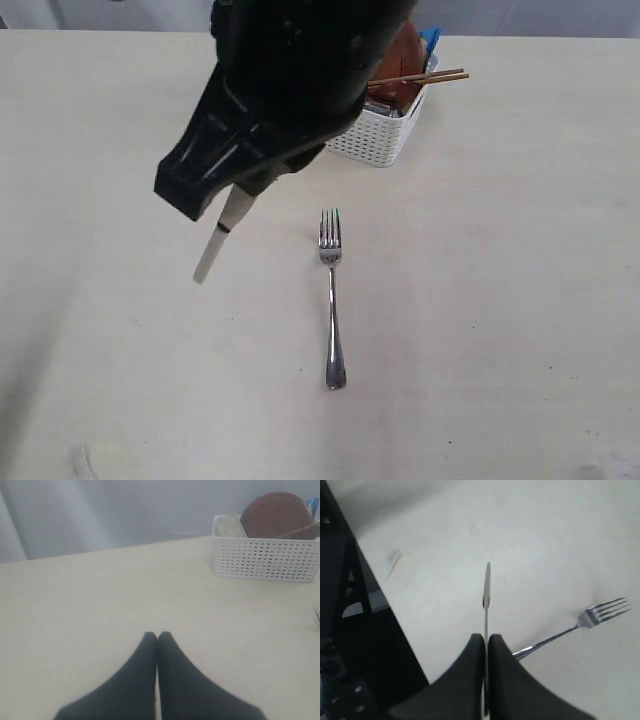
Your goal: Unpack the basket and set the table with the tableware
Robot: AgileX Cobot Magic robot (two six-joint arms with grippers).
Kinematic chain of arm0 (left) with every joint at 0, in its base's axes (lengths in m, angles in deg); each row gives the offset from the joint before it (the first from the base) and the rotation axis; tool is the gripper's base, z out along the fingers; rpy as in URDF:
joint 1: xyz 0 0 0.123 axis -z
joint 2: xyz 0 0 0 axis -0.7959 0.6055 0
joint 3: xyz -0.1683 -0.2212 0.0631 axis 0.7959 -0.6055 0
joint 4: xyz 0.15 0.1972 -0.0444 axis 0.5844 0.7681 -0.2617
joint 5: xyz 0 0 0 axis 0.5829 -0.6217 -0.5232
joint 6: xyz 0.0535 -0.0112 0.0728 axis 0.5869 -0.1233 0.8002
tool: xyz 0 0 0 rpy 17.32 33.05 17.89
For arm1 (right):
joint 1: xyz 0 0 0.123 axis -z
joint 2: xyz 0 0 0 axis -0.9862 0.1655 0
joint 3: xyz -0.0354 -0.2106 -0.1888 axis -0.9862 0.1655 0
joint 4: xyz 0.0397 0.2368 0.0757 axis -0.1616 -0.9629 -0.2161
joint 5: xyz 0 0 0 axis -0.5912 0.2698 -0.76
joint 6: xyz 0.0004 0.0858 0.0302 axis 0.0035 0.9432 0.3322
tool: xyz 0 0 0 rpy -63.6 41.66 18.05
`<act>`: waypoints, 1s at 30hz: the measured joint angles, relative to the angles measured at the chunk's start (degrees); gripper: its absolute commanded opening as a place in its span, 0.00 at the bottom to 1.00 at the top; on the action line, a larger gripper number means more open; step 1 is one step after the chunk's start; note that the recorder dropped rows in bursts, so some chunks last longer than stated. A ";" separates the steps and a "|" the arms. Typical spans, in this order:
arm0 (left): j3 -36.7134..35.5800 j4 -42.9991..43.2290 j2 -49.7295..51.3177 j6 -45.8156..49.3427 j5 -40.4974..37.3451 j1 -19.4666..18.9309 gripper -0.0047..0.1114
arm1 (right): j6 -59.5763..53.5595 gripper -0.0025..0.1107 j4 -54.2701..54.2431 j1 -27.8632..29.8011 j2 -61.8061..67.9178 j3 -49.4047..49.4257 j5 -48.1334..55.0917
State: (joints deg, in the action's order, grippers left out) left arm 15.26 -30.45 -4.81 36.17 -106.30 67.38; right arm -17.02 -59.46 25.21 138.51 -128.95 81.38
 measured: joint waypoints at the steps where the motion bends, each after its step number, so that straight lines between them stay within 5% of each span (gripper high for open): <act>1: 0.00 0.00 0.00 0.00 0.00 0.00 0.04 | -1.18 0.02 -1.77 0.71 -0.94 1.16 0.00; 6: 0.00 0.00 0.00 0.00 0.00 0.00 0.04 | -3.04 0.02 -3.75 1.96 -7.83 8.36 -4.13; 18: 0.00 0.00 0.00 0.00 0.00 0.00 0.04 | 5.70 0.02 -4.98 2.24 -21.40 32.40 -56.72; 24: 0.00 0.00 0.00 0.00 0.00 0.00 0.04 | 3.85 0.02 -3.61 2.39 -6.92 29.44 -28.67; 30: 0.00 0.00 0.00 0.00 0.00 0.00 0.04 | -1.73 0.02 -1.97 4.65 2.00 10.35 -5.18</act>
State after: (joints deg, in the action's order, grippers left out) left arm 15.26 -30.45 -4.81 36.17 -106.30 67.38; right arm -18.75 -61.43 29.86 140.51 -118.60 76.19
